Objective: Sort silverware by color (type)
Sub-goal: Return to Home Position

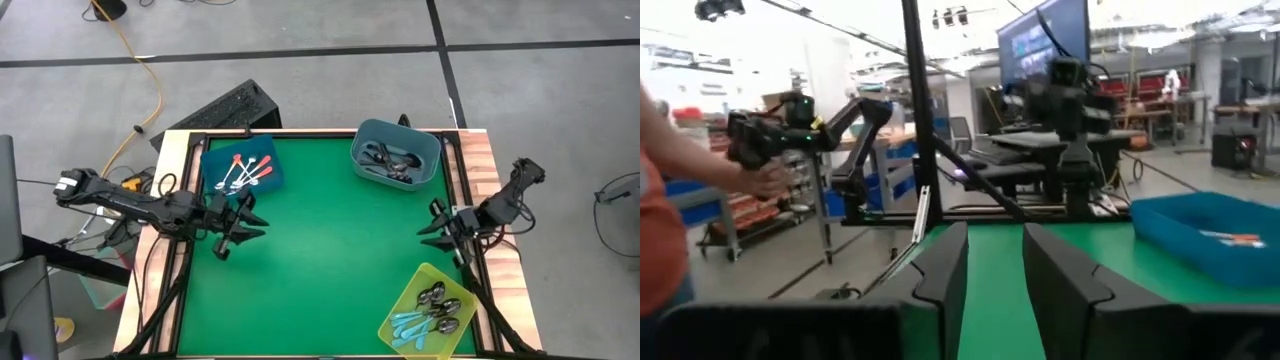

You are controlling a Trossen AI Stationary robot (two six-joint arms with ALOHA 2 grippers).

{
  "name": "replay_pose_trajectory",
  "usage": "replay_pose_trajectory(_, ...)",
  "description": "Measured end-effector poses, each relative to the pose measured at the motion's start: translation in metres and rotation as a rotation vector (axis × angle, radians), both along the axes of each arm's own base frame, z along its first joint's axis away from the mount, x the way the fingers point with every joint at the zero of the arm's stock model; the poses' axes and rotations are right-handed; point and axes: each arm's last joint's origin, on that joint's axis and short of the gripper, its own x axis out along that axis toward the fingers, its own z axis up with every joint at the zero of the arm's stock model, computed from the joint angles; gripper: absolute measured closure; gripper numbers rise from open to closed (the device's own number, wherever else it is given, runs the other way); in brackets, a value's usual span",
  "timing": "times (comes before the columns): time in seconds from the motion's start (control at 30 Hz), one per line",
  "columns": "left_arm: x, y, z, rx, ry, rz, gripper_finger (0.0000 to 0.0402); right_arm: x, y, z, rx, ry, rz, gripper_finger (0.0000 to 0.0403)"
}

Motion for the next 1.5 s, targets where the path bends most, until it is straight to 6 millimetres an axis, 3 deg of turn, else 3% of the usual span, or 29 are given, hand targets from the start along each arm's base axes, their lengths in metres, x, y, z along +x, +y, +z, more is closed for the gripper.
replay_pose_trajectory(0.07,-0.002,-0.002,0.006,-0.038,-0.061,-0.059,0.0309,0.001,-0.001,-0.002,0.022,0.012,-0.01,0.028)
replay_pose_trajectory(0.13,-0.014,-0.004,0.018,-0.019,-0.158,-0.192,0.0309,0.002,-0.002,-0.001,0.034,0.007,-0.022,0.028)
replay_pose_trajectory(0.2,-0.028,-0.002,0.027,-0.027,-0.193,-0.221,0.0309,0.002,-0.003,-0.001,0.017,0.004,-0.035,0.028)
replay_pose_trajectory(0.47,-0.074,0.016,0.027,-0.078,-0.149,0.089,0.0309,0.003,-0.004,-0.001,-0.001,-0.007,-0.039,0.028)
replay_pose_trajectory(0.67,-0.09,0.02,0.017,-0.047,-0.079,0.185,0.0309,0.004,-0.004,-0.005,-0.032,0.02,-0.042,0.028)
replay_pose_trajectory(0.87,-0.093,0.022,0.004,-0.047,-0.077,0.229,0.0309,0.004,-0.004,-0.005,-0.036,0.026,-0.053,0.028)
replay_pose_trajectory(1.03,-0.079,0.019,-0.046,-0.104,-0.137,0.205,0.0309,0.006,-0.007,-0.005,-0.036,0.027,-0.088,0.028)
replay_pose_trajectory(1.23,-0.078,0.019,-0.05,-0.145,-0.096,0.189,0.0309,0.008,-0.01,-0.007,-0.043,0.044,-0.127,0.028)
replay_pose_trajectory(1.5,-0.077,0.021,-0.051,-0.123,-0.083,0.29,0.0309,0.016,-0.014,-0.029,-0.015,0.122,-0.186,0.028)
